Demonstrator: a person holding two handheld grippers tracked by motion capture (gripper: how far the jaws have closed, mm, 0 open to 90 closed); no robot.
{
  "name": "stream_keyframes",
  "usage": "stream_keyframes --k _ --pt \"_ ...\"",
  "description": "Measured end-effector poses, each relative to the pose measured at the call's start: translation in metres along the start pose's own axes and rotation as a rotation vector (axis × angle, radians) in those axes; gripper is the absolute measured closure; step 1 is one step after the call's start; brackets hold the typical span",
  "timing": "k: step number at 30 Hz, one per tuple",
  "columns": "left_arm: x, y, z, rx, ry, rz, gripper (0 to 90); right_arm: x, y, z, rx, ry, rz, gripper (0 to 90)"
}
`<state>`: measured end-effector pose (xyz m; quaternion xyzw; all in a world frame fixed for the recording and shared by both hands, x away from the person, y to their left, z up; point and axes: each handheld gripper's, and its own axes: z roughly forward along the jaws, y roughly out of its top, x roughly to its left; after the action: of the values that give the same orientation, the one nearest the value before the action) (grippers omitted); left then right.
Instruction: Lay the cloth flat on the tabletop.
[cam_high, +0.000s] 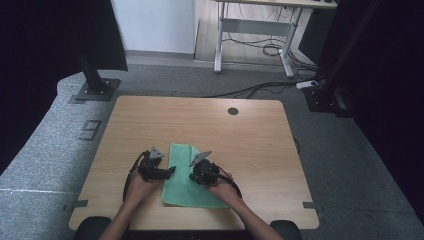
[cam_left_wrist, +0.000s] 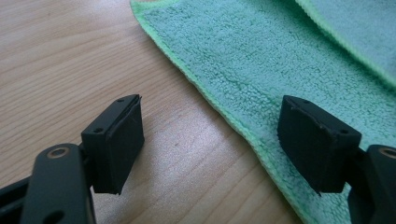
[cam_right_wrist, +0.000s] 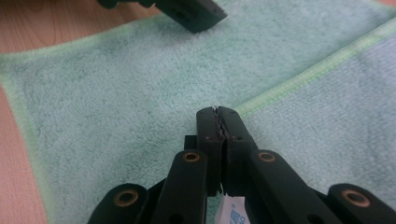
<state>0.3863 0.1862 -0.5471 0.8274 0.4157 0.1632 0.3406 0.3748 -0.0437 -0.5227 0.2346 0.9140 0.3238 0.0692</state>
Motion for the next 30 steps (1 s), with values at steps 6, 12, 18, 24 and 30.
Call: stream_keyframes --k 6,12,18,24,30 --pt "0.0 0.0 0.0 0.001 0.0 0.0 22.9 -0.015 0.0 -0.02 -0.025 -0.055 0.024 87.5" --pt "0.0 0.0 0.0 0.002 0.0 0.001 22.9 -0.041 -0.007 -0.04 -0.046 -0.091 0.086 87.5" --pt "0.0 0.0 0.0 0.002 0.002 -0.001 23.1 -0.062 -0.013 -0.055 -0.055 -0.175 0.105 87.5" --pt "0.0 0.0 0.0 0.001 0.003 -0.002 23.2 -0.092 -0.019 -0.066 -0.06 -0.25 0.161 87.5" --pt "-0.001 0.0 0.0 -0.001 0.002 -0.003 23.2 -0.133 -0.032 -0.07 -0.047 -0.324 0.251 87.1"
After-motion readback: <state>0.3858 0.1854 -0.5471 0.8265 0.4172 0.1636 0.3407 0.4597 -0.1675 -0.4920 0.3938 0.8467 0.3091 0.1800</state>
